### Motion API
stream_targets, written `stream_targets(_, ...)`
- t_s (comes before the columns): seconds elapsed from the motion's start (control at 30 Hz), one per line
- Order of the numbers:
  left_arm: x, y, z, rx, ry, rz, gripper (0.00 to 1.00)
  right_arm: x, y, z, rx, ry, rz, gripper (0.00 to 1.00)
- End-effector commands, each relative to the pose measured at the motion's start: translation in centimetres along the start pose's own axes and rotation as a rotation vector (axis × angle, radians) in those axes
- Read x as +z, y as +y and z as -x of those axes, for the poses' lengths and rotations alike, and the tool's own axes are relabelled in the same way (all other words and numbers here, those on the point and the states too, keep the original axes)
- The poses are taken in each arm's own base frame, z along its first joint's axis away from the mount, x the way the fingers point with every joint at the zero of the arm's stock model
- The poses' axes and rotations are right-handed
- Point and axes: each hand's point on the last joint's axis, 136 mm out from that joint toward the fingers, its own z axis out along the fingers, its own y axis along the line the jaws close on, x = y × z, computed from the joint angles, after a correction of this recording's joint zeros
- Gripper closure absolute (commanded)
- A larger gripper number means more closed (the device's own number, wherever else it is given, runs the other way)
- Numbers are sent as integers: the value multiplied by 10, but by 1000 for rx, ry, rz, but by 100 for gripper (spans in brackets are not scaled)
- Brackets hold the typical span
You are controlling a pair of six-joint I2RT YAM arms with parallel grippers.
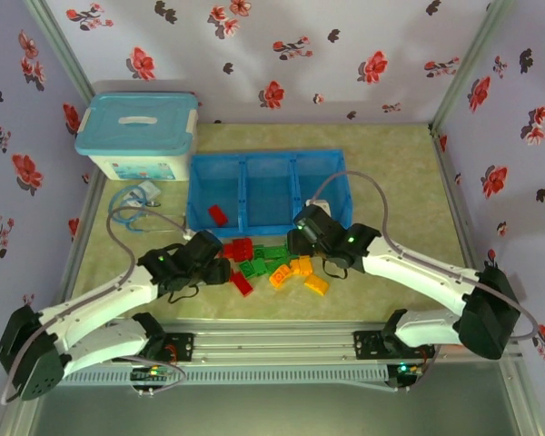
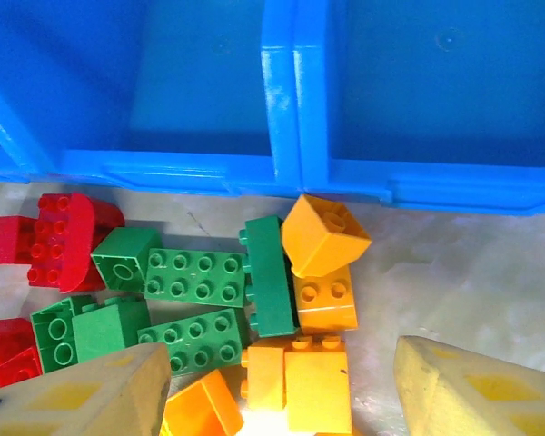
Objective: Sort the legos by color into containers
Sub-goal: Pick up the lego from the middle-left of the table.
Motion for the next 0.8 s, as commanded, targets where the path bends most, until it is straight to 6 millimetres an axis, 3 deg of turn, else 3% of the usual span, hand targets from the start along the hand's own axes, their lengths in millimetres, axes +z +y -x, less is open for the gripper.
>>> stream_targets(0.0, 9, -14, 4, -7, -8, -47, 35, -4, 8, 7, -17, -23, -4, 34)
stream_targets(0.77, 60, -15, -10, 46, 87, 40, 55, 3, 18, -4, -33, -21, 7, 37)
